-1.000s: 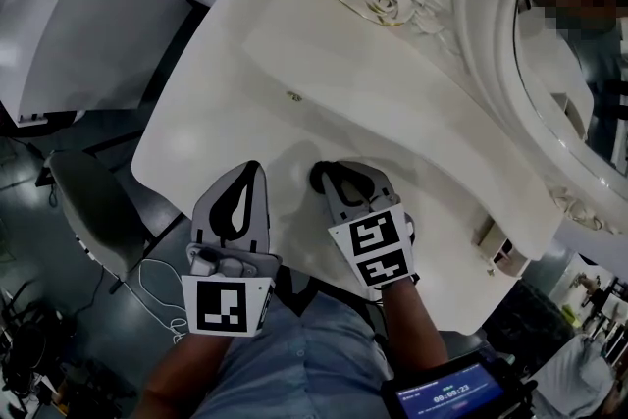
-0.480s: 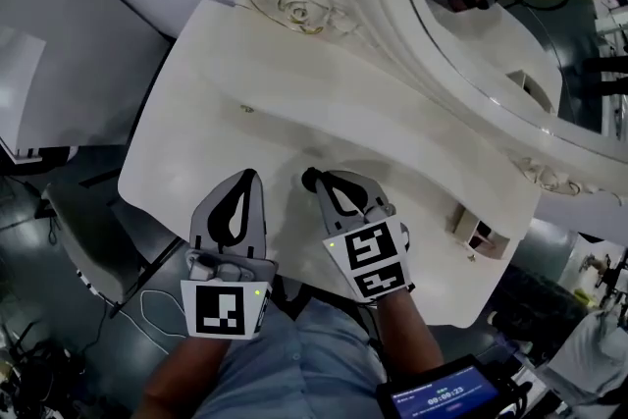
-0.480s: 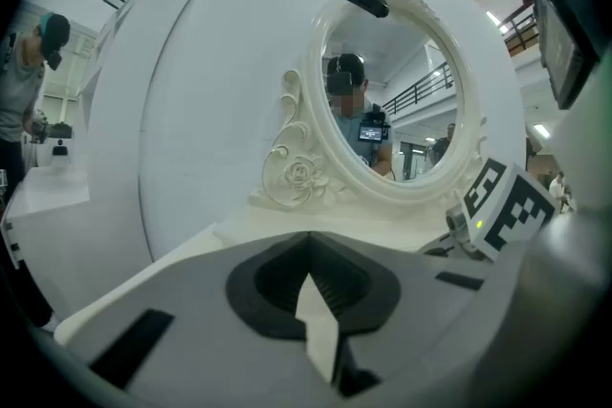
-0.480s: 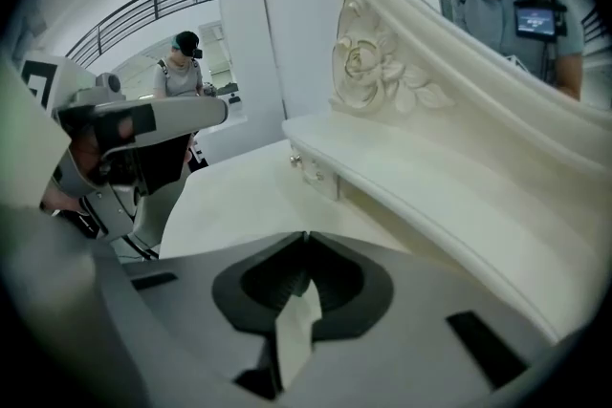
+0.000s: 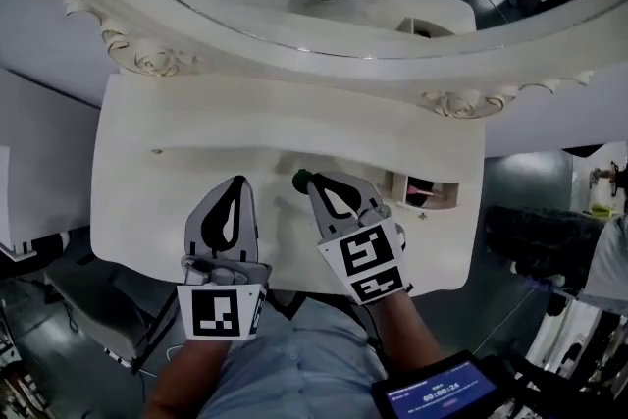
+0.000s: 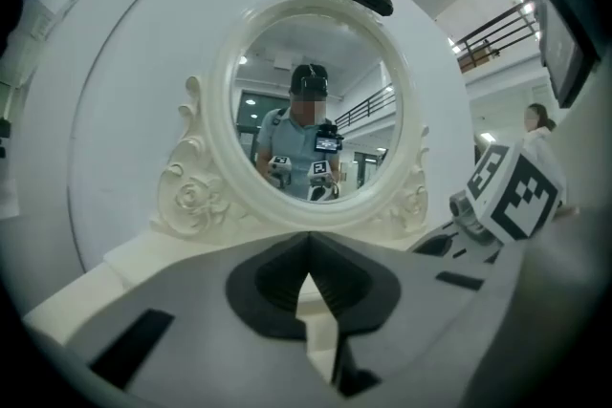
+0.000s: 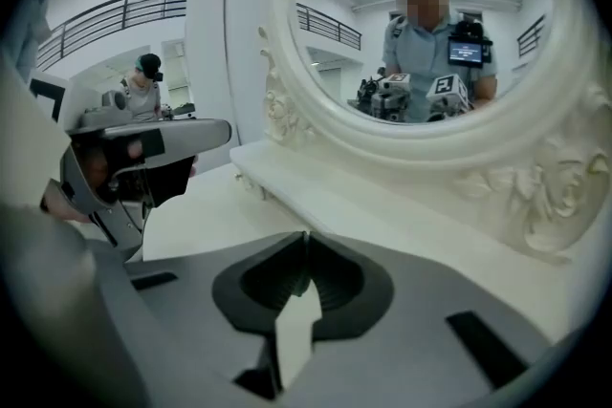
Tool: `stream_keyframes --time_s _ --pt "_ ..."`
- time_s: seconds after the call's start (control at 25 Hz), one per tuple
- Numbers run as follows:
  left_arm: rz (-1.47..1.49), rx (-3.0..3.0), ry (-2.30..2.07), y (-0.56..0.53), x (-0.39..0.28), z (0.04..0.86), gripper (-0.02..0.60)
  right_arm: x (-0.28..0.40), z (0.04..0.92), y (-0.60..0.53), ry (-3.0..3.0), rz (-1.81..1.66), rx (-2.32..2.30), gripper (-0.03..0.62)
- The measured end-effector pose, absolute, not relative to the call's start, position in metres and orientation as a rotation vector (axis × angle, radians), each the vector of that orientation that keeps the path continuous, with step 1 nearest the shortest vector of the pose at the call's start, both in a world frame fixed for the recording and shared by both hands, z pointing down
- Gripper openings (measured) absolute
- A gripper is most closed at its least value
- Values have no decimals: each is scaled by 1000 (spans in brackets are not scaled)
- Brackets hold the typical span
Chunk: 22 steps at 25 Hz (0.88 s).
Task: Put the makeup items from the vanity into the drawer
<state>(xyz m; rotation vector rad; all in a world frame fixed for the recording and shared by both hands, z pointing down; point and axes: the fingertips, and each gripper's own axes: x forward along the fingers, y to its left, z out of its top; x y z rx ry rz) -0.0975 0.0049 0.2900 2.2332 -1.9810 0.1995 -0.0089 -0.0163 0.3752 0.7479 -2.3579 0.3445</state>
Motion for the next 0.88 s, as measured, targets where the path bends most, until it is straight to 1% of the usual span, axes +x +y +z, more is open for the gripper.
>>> stream_keyframes --time_s 0.48,0.68,0.88 --pt "249 2494 -1641 -39 42 296 0 156 373 -45 -2224 459 1135 17" --pt "290 2530 -1545 -51 80 308 0 197 387 -47 -2177 517 1202 17" --pt "325 2535 -1492 -62 103 324 0 220 404 -51 -2152 568 1217 17"
